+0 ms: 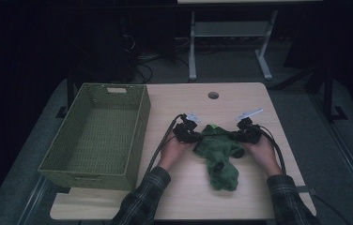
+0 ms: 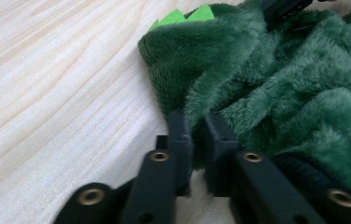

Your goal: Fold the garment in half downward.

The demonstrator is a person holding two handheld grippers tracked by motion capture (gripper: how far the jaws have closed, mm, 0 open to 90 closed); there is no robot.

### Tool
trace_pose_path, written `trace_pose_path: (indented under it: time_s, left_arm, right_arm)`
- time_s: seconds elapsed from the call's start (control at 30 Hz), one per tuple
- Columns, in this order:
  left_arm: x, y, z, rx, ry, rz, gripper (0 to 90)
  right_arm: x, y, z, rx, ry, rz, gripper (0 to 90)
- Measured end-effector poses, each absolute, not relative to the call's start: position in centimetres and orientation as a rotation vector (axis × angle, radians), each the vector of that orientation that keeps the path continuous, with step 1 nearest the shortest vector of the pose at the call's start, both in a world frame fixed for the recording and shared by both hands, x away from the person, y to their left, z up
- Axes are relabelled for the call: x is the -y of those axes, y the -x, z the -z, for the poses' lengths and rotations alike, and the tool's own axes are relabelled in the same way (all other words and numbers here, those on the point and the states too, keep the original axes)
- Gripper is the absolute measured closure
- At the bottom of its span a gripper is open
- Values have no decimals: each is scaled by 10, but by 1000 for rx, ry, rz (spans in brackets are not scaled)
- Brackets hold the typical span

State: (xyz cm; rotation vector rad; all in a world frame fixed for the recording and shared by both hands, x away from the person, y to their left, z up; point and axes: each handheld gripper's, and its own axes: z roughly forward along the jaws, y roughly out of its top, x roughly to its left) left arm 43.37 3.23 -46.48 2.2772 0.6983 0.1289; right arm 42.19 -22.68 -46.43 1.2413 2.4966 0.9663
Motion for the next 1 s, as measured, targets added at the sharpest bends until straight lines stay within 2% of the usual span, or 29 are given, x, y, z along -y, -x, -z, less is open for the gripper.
trace_pose_path:
  time_s: [0.23,0.57,0.87,1.0]
  left_arm:
    - [-34,-436,445,-682,-2248,-185,855]
    - [-39,-446,396,-625,-2179,-297,843]
    - [-42,-436,386,-584,-2132,-261,837]
    - [-43,-435,382,-579,-2120,-264,794]
  right_arm:
    - [229,-420,451,-2459,-1240,-1000,878]
    - [233,-424,411,-2334,-1220,-1127,882]
    - [235,-417,394,-2297,-1172,-1177,881]
    - [233,-414,388,-2284,-1149,-1198,882]
